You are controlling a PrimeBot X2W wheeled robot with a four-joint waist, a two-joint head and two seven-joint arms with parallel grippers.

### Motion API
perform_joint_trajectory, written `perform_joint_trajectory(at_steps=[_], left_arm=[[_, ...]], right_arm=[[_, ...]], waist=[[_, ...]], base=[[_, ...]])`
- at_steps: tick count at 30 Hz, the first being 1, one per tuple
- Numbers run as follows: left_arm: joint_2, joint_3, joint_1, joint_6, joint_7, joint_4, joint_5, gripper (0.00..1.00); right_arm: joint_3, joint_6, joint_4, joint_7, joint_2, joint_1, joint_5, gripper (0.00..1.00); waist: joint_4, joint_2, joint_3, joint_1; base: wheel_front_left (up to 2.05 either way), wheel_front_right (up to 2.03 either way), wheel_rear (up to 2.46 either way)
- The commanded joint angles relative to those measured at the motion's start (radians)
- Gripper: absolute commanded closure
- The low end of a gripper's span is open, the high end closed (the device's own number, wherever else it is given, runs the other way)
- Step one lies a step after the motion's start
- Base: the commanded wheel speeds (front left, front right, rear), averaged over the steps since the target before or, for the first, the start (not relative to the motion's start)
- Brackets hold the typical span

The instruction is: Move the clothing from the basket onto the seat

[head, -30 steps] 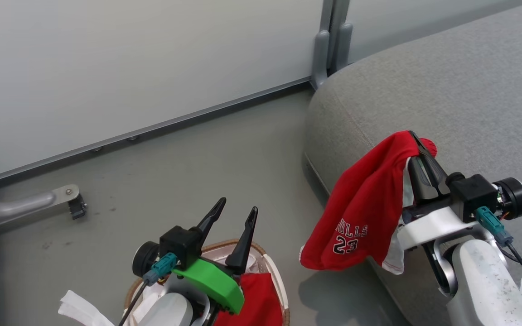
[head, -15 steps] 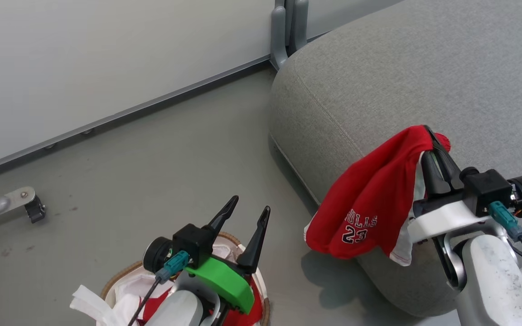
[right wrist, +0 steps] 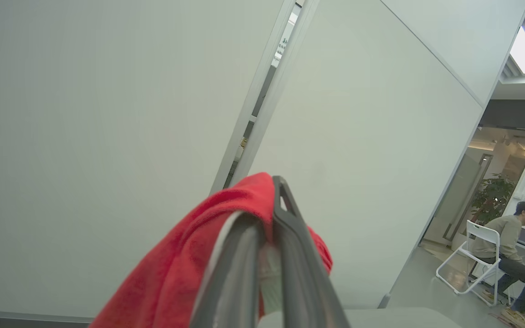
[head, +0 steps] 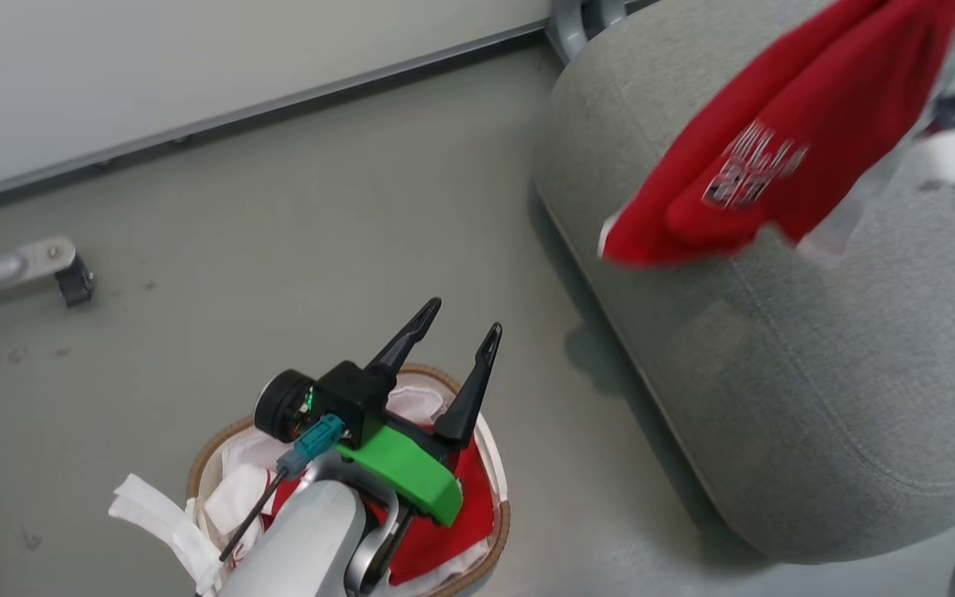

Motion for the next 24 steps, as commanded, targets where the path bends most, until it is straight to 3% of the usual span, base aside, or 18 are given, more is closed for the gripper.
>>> perform_joint_trajectory(at_steps=[1, 9, 15, 19, 24], left_arm=[[0.014, -0.004, -0.026, -0.004, -0.001, -0.008, 0.010, 0.00], [0.035, -0.036, -0.088, -0.004, -0.001, -0.063, 0.035, 0.00], [0.047, -0.037, -0.134, -0.004, -0.001, -0.112, 0.047, 0.00], [0.046, -0.044, -0.156, -0.004, -0.001, -0.121, 0.065, 0.00], [0.040, -0.055, -0.170, -0.004, -0.001, -0.115, 0.076, 0.00]], right_arm=[[-0.013, -0.001, 0.010, -0.005, -0.026, -0.051, -0.009, 1.00], [-0.135, -0.001, 0.097, 0.021, -0.234, -0.332, -0.033, 1.00], [-0.153, -0.001, 0.199, 0.095, -0.365, -0.463, -0.052, 1.00], [-0.178, -0.001, 0.290, 0.095, -0.400, -0.505, -0.076, 1.00], [-0.256, -0.001, 0.402, 0.065, -0.374, -0.493, -0.118, 1.00]], waist=[[0.076, -0.0001, 0.086, 0.0000], [0.168, -0.0001, 0.217, 0.0000], [0.210, -0.0001, 0.326, 0.0000], [0.224, -0.0001, 0.372, 0.0000], [0.233, -0.0001, 0.405, 0.0000]], base=[[0.00, 0.00, 0.00], [0.00, 0.00, 0.00], [0.00, 0.00, 0.00], [0.00, 0.00, 0.00], [0.00, 0.00, 0.00]])
